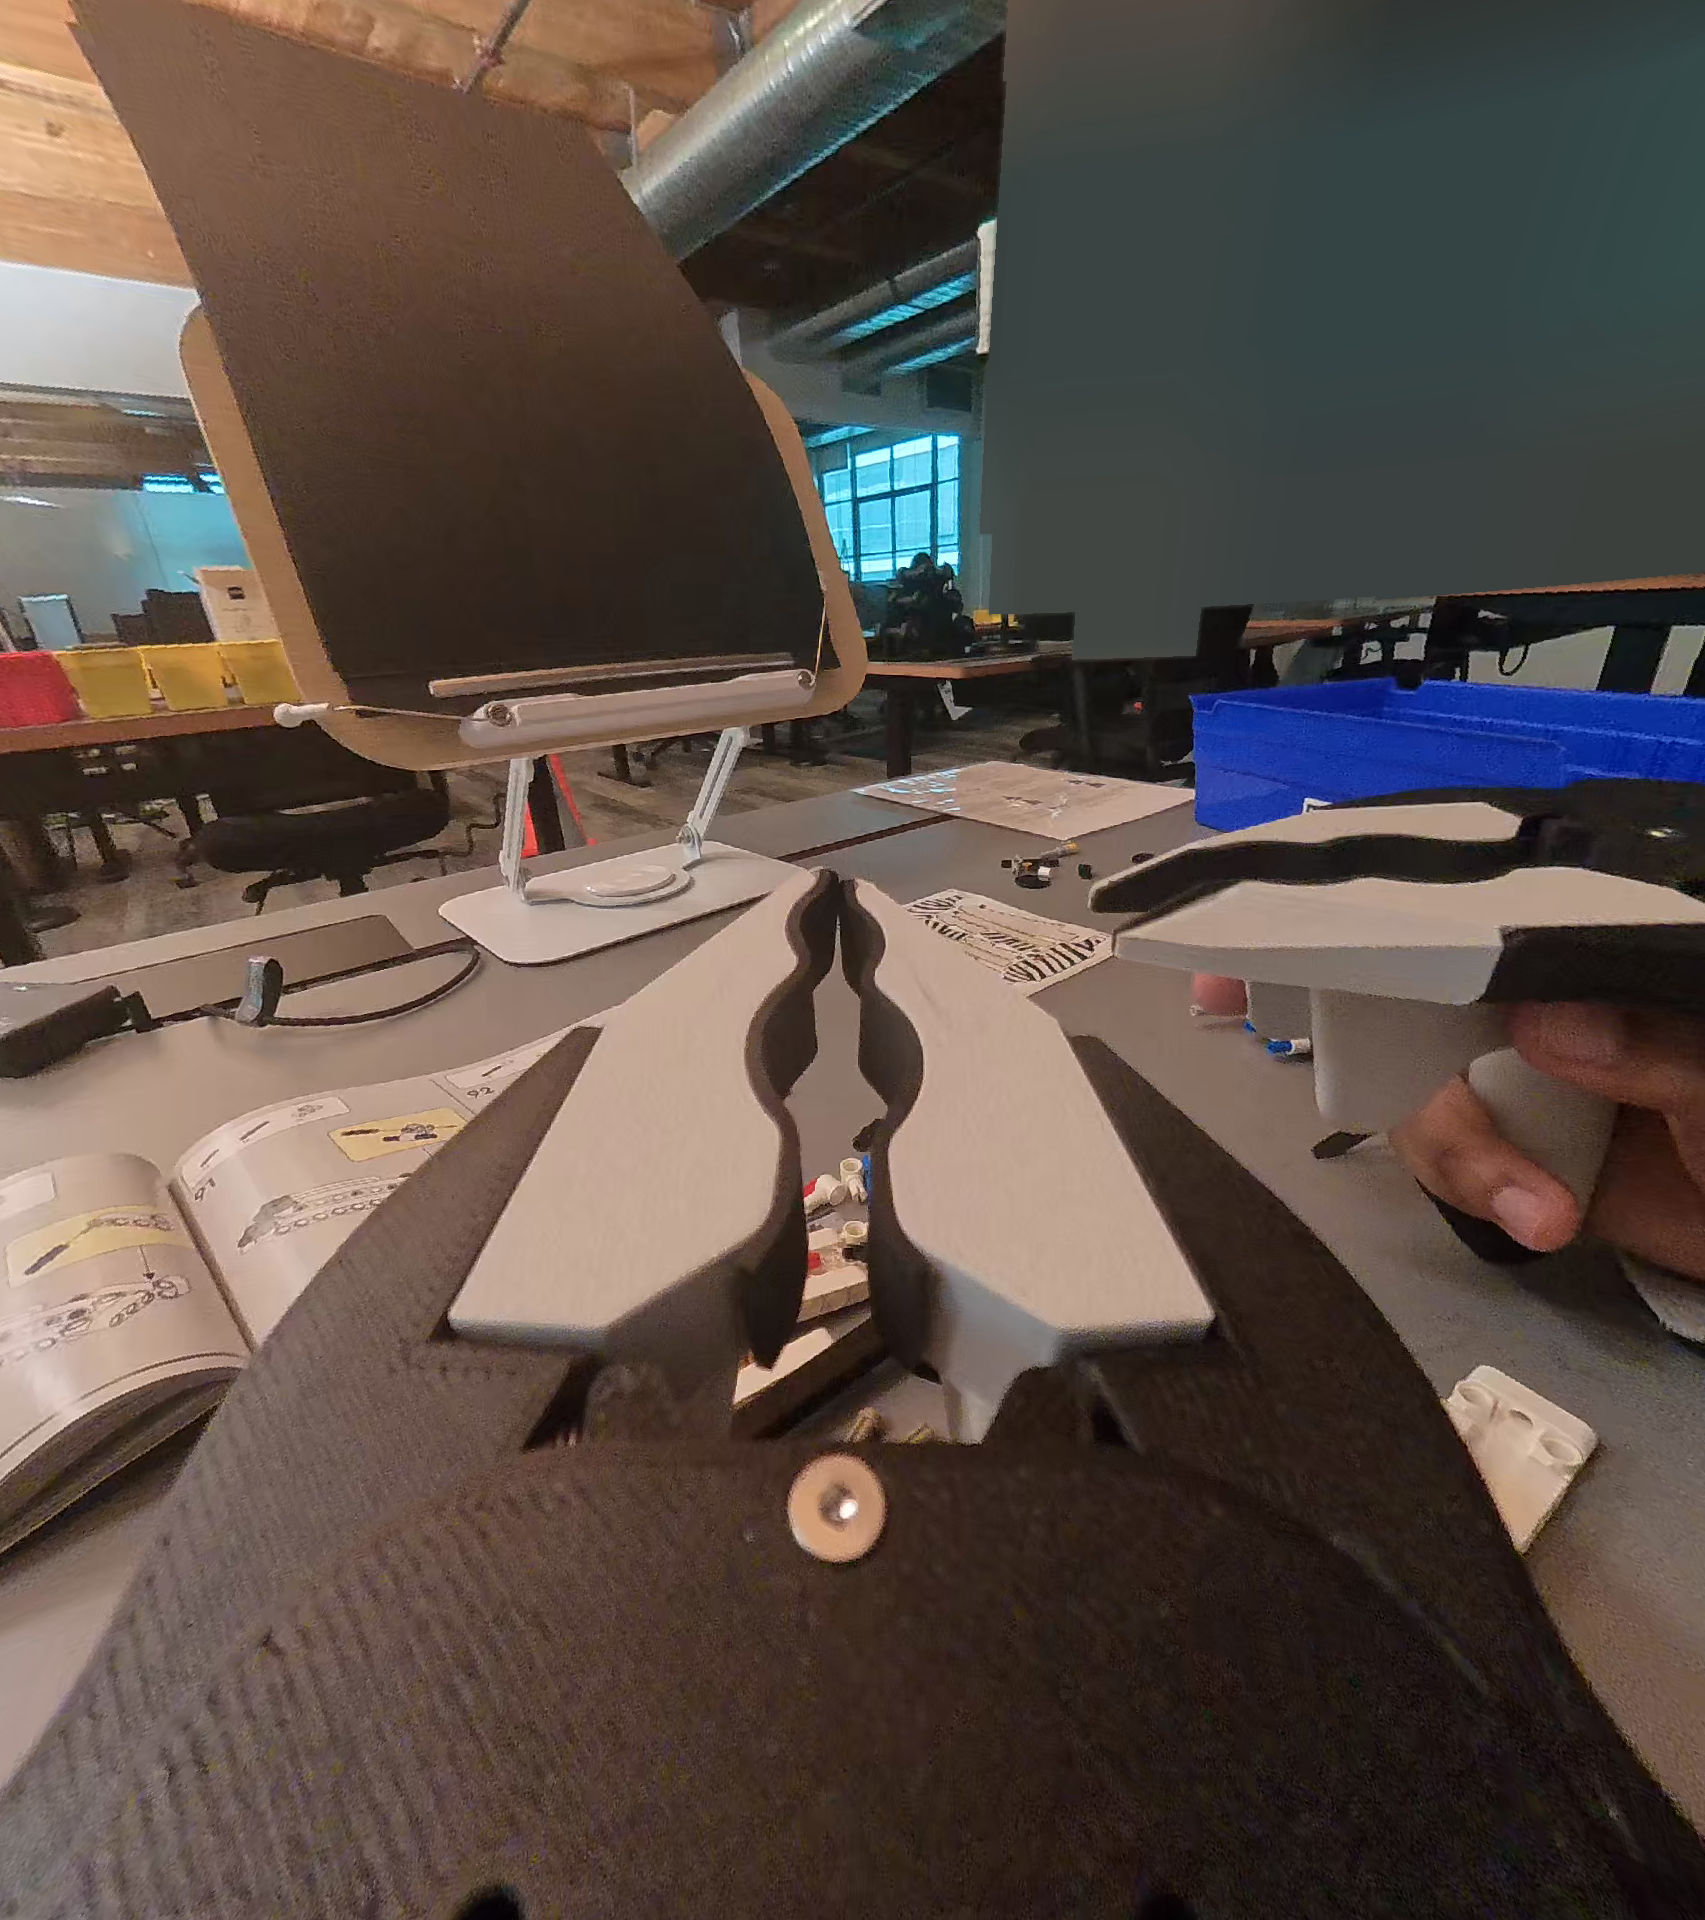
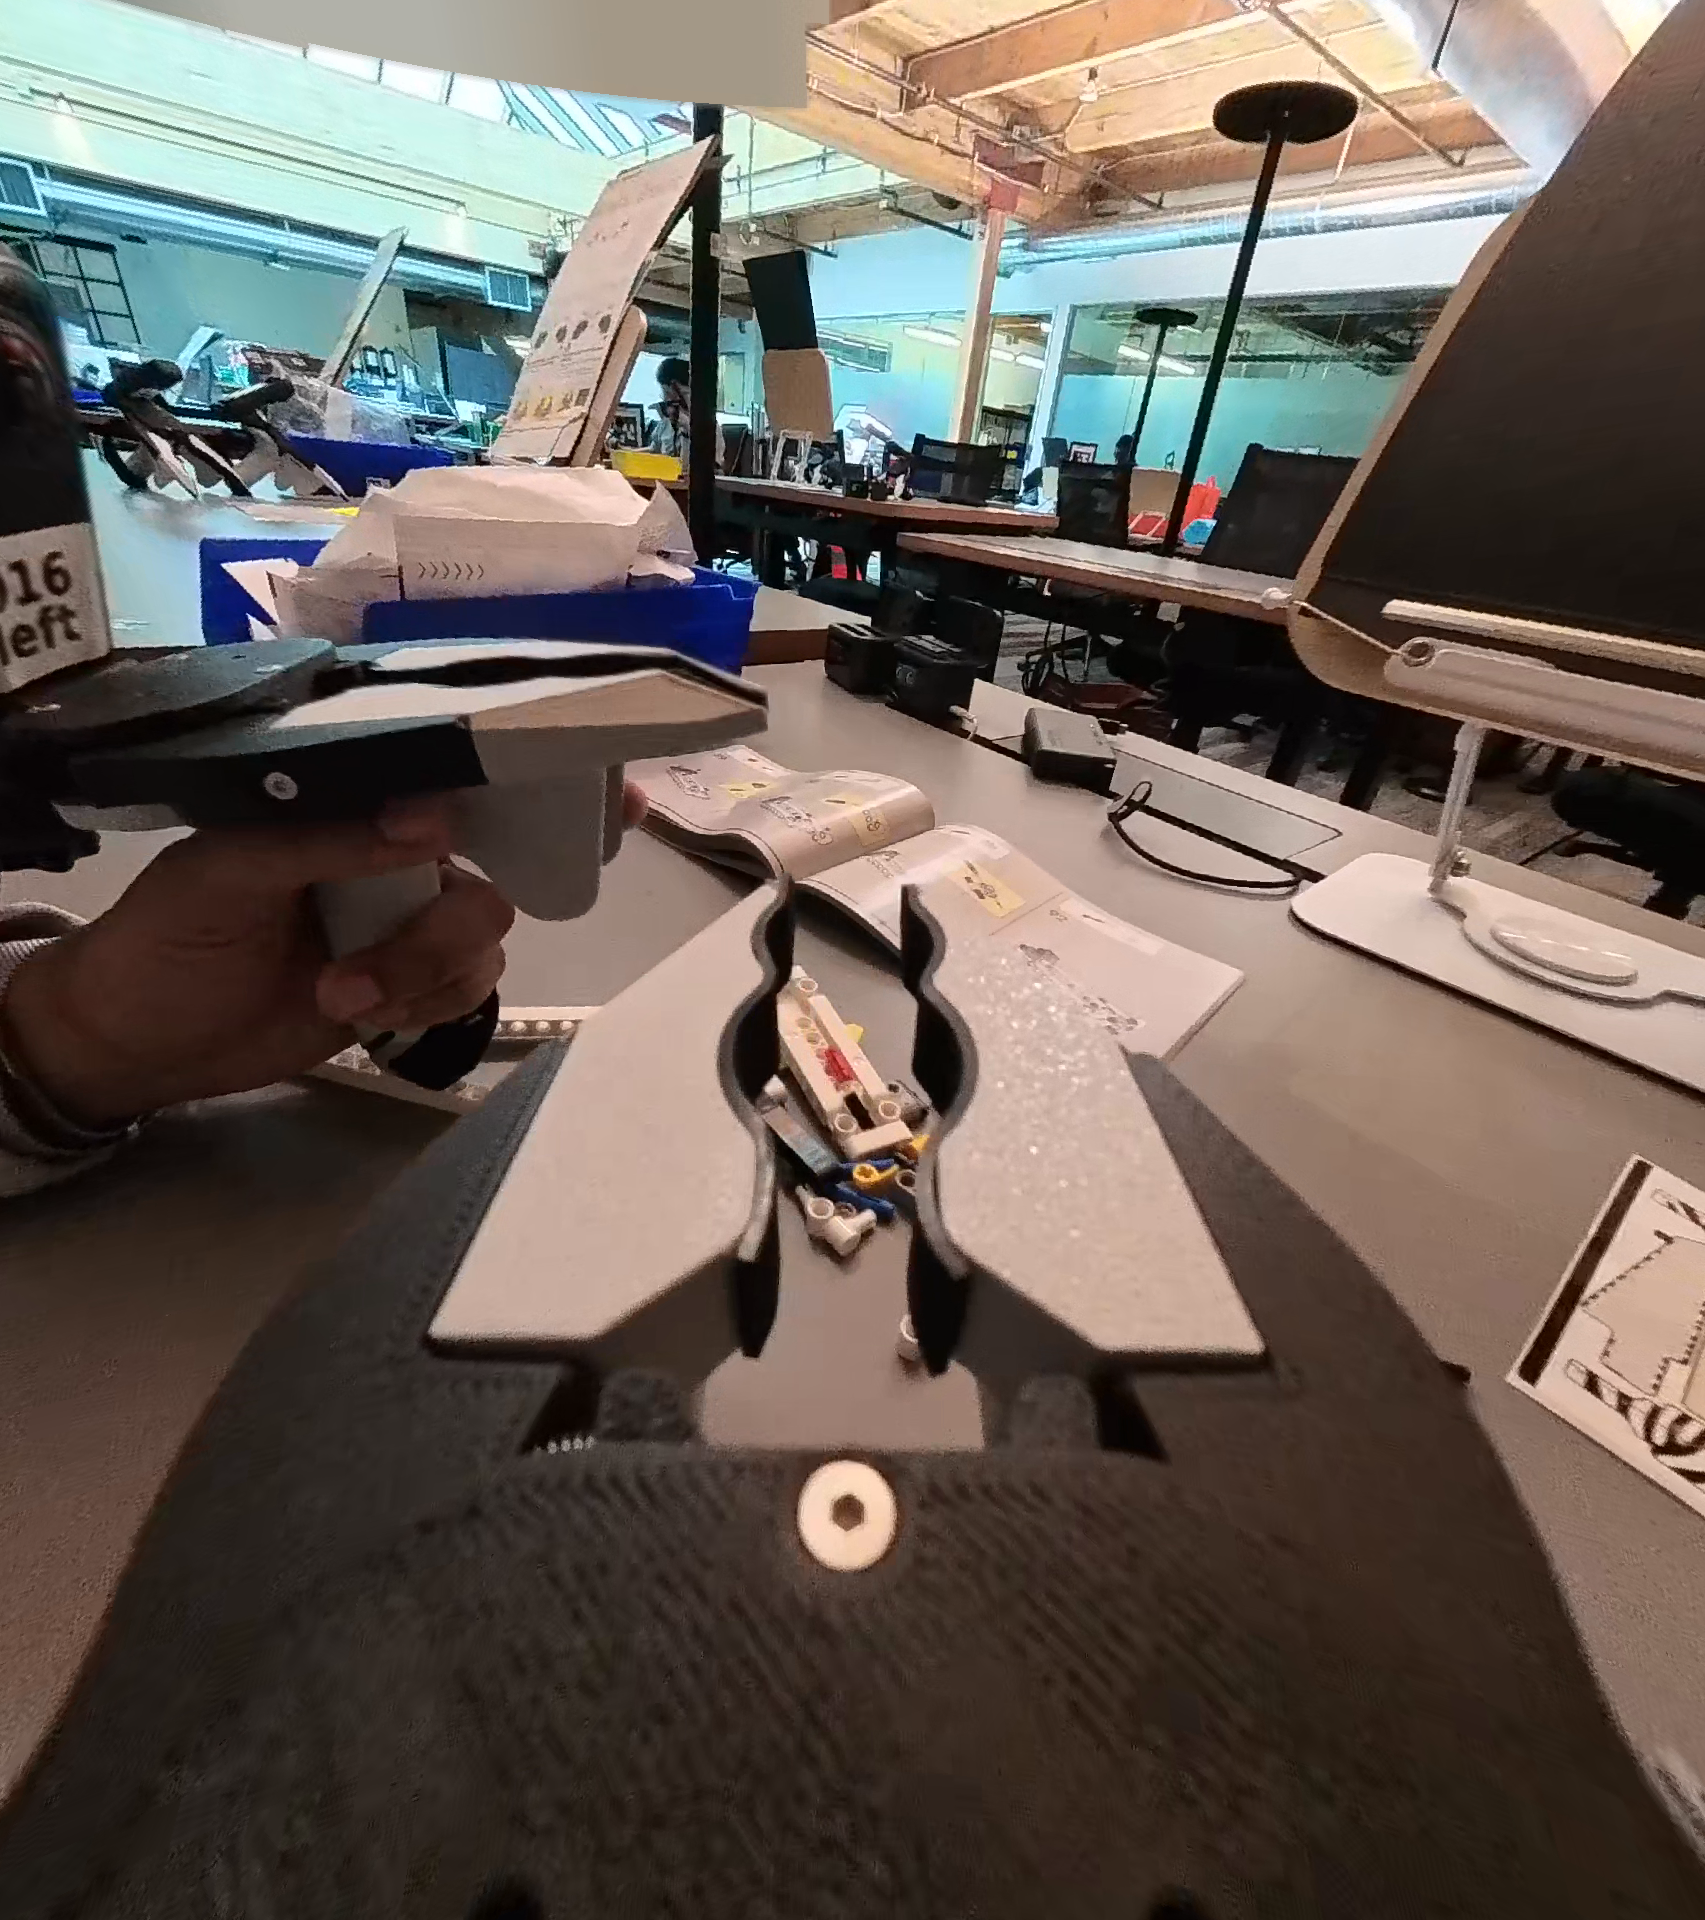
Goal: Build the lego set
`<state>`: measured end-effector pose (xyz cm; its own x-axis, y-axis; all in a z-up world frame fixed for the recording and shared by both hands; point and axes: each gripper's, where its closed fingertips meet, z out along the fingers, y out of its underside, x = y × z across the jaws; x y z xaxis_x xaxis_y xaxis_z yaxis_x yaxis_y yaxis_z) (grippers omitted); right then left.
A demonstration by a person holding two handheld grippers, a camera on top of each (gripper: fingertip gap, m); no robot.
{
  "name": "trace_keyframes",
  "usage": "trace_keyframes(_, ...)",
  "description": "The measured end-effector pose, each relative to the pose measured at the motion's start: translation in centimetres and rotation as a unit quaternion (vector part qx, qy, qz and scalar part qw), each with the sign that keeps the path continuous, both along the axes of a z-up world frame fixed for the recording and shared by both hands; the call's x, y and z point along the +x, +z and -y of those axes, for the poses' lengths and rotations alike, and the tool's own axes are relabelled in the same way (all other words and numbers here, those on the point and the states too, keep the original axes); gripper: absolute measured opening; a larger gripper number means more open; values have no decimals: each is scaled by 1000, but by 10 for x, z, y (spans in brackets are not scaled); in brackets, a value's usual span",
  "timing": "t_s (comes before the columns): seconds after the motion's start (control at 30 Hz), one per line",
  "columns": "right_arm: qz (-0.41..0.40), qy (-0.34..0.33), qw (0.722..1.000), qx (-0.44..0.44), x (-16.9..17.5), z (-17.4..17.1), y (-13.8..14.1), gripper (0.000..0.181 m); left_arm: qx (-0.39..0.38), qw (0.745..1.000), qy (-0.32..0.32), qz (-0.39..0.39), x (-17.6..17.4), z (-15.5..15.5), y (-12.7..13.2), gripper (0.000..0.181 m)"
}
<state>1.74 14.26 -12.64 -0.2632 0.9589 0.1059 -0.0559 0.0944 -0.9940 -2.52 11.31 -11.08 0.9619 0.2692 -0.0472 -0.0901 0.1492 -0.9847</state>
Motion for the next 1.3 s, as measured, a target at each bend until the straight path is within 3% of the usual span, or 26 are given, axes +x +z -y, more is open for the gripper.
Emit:
trace_keyframes(0.1, -13, -10, 1000, 19, 2, 0, 3, 0, -9, 1000, 2, -16, 3, -2, -2, 0)
trace_keyframes(0.23, -11, -16, 999, 34, 0, 1, 0, 0, -17, 999, 1, -33, 8, -4, -3, 0)
trace_keyframes(0.3, -14, -29, 999, 37, -1, -2, 0, 9, -17, 999, 1, -34, 8, -4, -3, 0)
trace_keyframes(1.3, -10, -25, 1000, 1, 0, -8, 2, 8, -8, 1000, 1, -18, 4, -3, -2, 0)
